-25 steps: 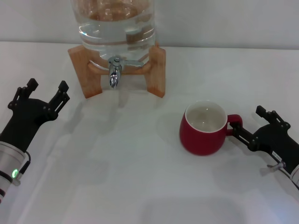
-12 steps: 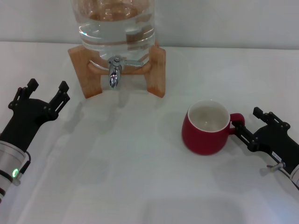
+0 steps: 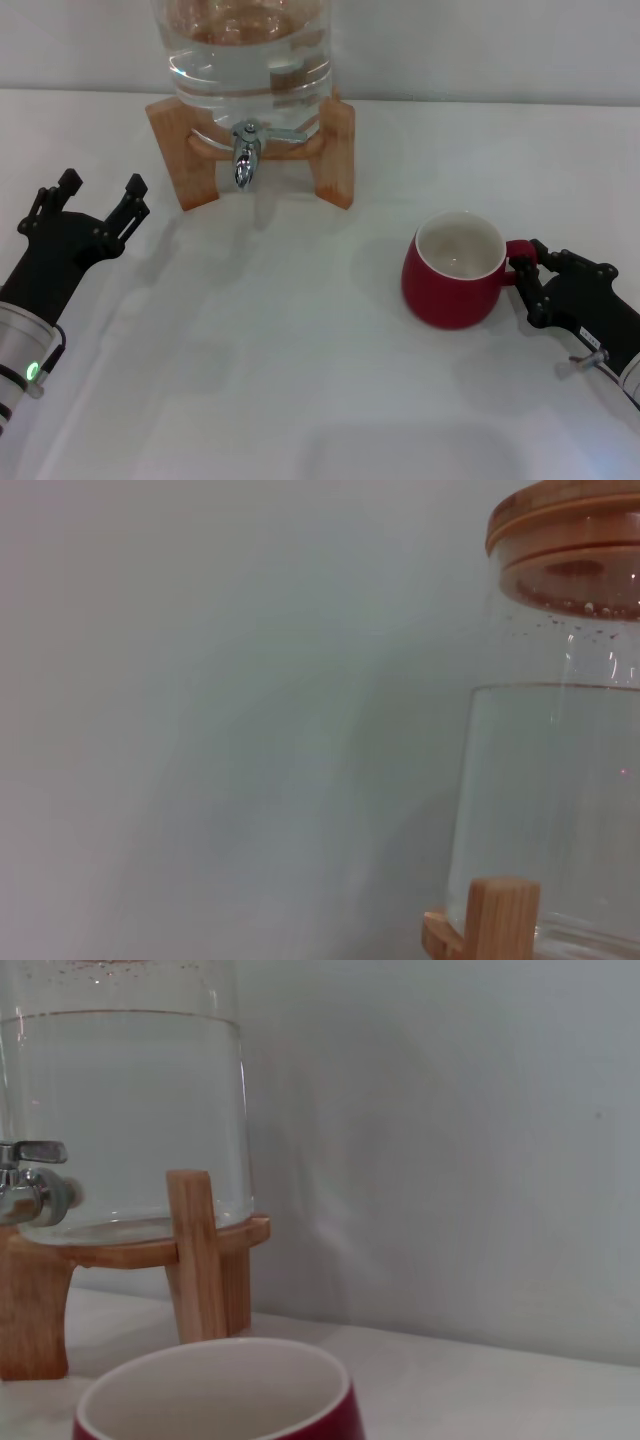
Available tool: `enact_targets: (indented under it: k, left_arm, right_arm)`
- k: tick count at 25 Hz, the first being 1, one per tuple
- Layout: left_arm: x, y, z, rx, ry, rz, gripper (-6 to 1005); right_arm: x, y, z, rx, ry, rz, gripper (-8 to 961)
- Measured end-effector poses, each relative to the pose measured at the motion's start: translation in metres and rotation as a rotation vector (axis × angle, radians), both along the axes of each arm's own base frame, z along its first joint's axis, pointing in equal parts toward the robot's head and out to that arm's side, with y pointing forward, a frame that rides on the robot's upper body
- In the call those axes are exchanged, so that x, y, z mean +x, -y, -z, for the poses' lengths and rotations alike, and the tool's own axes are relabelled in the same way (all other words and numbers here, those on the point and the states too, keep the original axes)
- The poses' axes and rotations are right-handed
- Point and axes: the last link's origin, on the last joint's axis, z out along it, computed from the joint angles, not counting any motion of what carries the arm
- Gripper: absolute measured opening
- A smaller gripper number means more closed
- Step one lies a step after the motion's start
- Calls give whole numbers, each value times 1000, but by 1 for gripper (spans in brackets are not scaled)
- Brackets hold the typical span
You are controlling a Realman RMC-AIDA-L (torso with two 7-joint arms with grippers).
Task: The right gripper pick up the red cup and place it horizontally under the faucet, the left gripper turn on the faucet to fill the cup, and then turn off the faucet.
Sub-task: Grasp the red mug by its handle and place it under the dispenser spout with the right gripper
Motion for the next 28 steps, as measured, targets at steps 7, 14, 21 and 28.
enact_targets:
  k: [7, 14, 21, 28]
  left_arm:
    - [0, 0, 0, 0, 0, 1, 884]
    - [1, 0, 0, 0, 0, 2, 884]
    - [0, 0, 0, 0, 0, 1, 884]
    - [0, 0, 0, 0, 0, 0, 884]
  right_arm:
    - [-1, 1, 1, -7, 4, -6, 162]
    - [-1, 2, 2, -14, 4, -14, 114]
    - [-3, 2, 3, -14, -2, -17, 113]
    - [-9, -3, 3, -15, -6, -37, 113]
